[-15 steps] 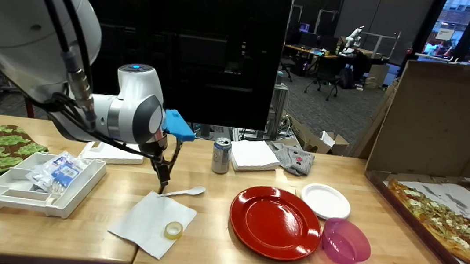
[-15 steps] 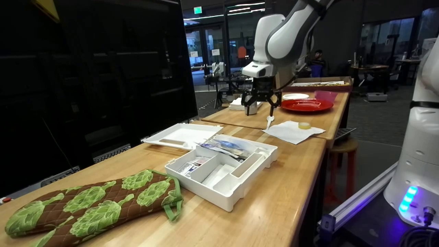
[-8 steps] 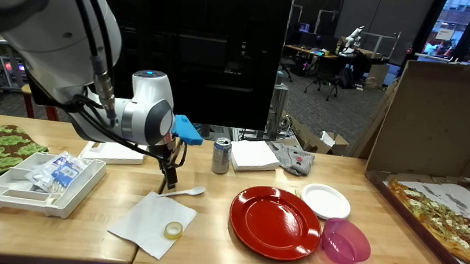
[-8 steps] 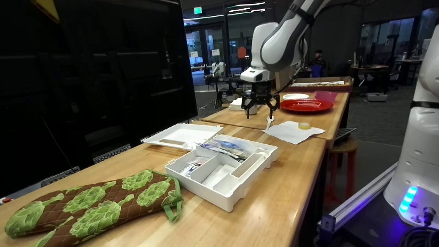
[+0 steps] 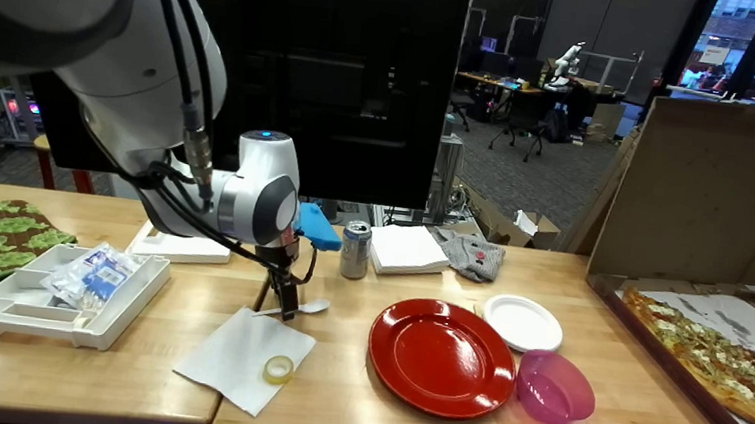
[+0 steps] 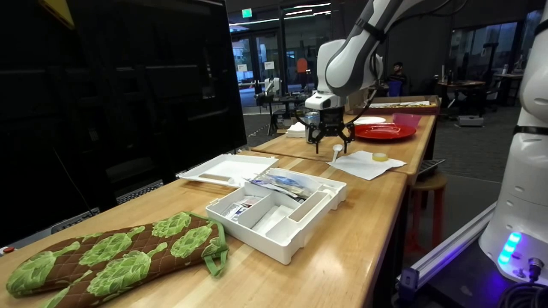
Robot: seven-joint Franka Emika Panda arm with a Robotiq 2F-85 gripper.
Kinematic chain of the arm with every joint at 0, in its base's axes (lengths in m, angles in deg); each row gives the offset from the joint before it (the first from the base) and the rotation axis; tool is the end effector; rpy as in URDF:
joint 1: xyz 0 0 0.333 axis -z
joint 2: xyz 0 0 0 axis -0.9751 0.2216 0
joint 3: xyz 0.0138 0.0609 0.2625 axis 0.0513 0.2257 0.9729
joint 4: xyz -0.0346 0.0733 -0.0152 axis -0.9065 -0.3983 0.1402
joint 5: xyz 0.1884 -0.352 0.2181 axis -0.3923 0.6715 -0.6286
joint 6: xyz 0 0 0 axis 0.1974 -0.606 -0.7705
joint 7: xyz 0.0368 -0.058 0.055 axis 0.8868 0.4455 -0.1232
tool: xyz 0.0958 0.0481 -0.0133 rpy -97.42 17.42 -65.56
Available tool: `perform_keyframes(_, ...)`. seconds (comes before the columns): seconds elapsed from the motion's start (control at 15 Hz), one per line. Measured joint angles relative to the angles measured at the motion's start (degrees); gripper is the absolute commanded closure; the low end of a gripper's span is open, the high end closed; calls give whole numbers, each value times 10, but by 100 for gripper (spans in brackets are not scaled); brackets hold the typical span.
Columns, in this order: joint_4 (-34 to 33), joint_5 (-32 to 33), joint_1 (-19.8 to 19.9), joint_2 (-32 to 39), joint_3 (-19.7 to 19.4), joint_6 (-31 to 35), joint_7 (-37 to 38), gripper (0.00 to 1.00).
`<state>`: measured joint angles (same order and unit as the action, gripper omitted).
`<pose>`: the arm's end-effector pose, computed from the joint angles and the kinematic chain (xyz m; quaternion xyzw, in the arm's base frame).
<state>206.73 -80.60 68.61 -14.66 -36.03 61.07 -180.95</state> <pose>0.4950 0.0883 0.1907 0.3427 0.9378 -0.0026 0.0563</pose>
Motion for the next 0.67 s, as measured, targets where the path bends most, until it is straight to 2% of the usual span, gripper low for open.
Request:
perform_keyframes(0.07,0,-2,3,3,0,0,0,21)
perform_keyframes(0.2,0,-11,7,10,0,0,-2,29)
perform_keyframes(0.4,-4,-21,10,11,1,0,-5,48)
perform_keyframes(0.67,-12,-24,12,10,2,0,-7,81)
